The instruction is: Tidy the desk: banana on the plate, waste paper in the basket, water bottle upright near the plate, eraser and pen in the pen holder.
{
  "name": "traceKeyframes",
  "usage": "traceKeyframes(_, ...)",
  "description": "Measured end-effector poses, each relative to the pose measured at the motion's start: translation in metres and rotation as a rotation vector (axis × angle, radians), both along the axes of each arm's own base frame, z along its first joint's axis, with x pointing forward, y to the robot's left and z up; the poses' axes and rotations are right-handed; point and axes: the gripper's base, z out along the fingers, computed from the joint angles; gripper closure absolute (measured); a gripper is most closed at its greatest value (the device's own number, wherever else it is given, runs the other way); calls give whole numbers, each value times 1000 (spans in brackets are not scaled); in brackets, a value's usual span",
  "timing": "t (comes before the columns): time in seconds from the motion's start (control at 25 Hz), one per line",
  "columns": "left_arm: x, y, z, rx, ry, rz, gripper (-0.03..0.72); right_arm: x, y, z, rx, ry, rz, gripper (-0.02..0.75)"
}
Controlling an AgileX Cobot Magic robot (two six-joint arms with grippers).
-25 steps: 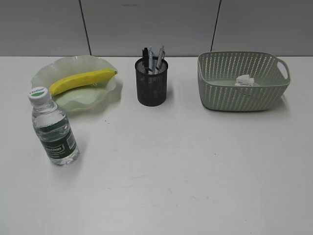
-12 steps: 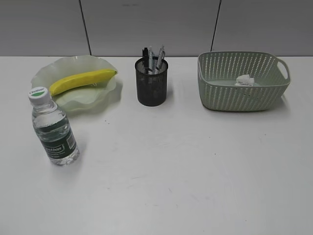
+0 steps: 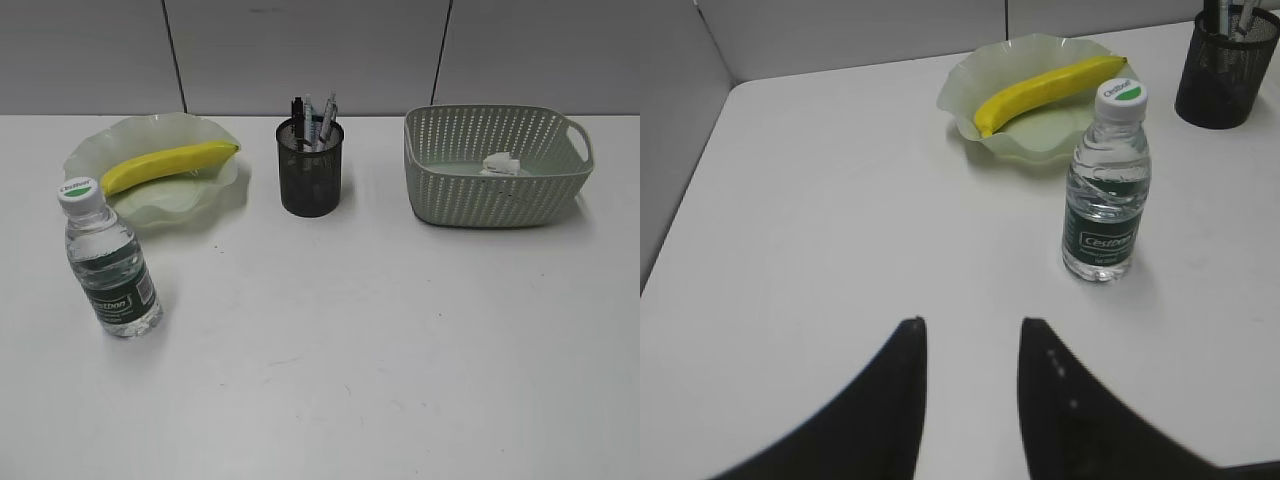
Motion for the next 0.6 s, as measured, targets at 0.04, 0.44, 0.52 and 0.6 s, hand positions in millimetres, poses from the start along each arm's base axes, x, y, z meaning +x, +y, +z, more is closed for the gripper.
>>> traceKeyframes(0.04,0,0,0,0,0,0,452,0,0,0,0,0,0,407)
traceKeyframes(0.44,0,0,0,0,0,0,452,0,0,0,0,0,0,407)
traceKeyframes(0.52,0,0,0,0,0,0,452,0,0,0,0,0,0,407)
traceKeyframes(0.6,0,0,0,0,0,0,452,0,0,0,0,0,0,407)
